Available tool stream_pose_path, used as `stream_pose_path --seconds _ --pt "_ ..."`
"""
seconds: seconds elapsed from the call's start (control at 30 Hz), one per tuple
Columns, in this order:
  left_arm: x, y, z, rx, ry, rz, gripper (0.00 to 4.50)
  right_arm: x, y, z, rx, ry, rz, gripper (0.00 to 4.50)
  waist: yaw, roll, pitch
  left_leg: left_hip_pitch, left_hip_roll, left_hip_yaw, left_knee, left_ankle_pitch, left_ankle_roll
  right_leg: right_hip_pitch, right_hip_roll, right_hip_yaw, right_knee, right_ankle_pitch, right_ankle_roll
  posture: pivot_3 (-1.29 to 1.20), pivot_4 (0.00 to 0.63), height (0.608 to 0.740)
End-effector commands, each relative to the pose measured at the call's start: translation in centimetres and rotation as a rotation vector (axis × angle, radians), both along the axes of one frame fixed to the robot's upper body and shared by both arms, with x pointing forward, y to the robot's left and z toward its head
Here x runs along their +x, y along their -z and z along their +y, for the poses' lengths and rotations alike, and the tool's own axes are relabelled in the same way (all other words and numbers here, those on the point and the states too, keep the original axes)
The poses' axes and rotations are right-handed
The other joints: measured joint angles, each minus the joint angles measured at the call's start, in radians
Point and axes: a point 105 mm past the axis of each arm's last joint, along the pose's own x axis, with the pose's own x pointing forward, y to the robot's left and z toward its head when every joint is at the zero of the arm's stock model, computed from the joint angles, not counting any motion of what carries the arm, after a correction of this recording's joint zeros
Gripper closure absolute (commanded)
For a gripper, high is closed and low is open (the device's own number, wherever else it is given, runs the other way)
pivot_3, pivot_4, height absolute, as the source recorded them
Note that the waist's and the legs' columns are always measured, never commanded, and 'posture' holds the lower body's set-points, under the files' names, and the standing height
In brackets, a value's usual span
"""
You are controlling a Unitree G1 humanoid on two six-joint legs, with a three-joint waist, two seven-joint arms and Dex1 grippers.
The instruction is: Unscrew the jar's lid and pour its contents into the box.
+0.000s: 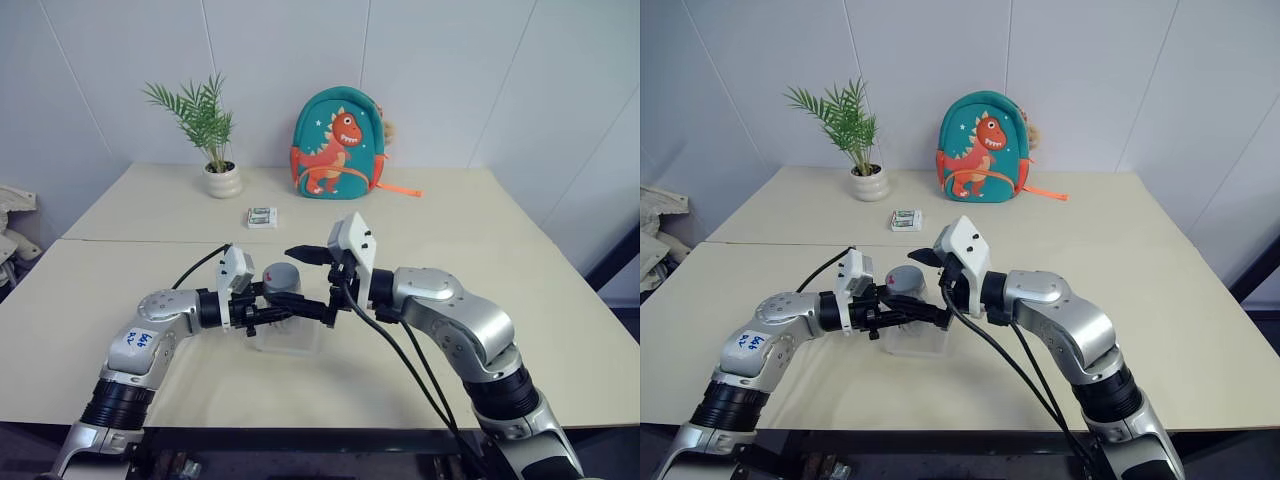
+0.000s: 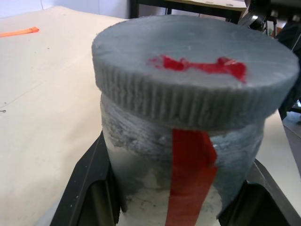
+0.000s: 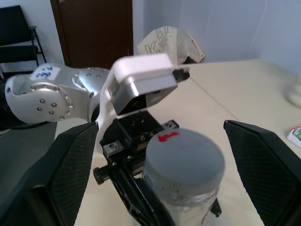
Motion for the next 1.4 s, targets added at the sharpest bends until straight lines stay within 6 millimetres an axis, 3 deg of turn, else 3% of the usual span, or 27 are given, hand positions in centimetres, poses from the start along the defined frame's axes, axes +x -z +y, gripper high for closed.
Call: stream_pose_path --seconds 0.03,0.53,0.63,0.77,0.97,1.4 --pt "-0.1 -1.2 -0.5 -0.008 0.024 -0.062 2.51 0.3 -1.1 0.3 0.008 0.022 -0.052 0.00 0.000 0.000 0.000 0.000 0.000 0.000 0.000 0.000 0.000 0.000 0.000 0.000 0.000 0.000 0.000 0.00 0.150 0.740" --pt "-0.2 -1.1 -0.8 -0.020 0.019 -0.066 2.51 1.5 -0.3 0.6 0.000 0.032 -0.004 0.00 -0.001 0.000 0.000 0.000 0.000 0.000 0.000 0.000 0.000 0.000 0.000 0.000 0.000 0.000 0.000 0.00 0.150 0.740" --pt "-0.3 -1.1 -0.9 -0.022 0.021 -0.067 2.51 1.7 -0.2 0.5 0.000 0.034 0.002 0.58 -0.001 0.000 0.000 0.000 0.000 0.000 0.000 0.000 0.000 0.000 0.000 0.000 0.000 0.000 0.000 0.00 0.150 0.740" --pt "-0.3 -1.1 -0.9 -0.023 0.022 -0.068 2.51 1.8 -0.1 0.5 -0.003 0.032 0.005 1.92 -0.001 0.000 0.000 0.000 0.000 0.000 0.000 0.000 0.000 0.000 0.000 0.000 0.000 0.000 0.000 0.00 0.150 0.740" --pt "-0.3 -1.2 -0.9 -0.023 0.025 -0.071 2.51 2.1 -0.5 0.3 0.009 0.031 0.007 1.95 -0.001 0.000 0.000 0.000 0.000 0.000 0.000 0.000 0.000 0.000 0.000 0.000 0.000 0.000 0.000 0.00 0.150 0.740" --pt "-1.6 -1.3 -1.9 -0.004 0.128 -0.068 2.51 -0.3 -1.3 -1.0 -0.048 -0.339 0.005 1.95 -0.001 0.000 0.000 0.000 0.000 0.000 0.000 0.000 0.000 0.000 0.000 0.000 0.000 0.000 0.000 0.00 0.150 0.740"
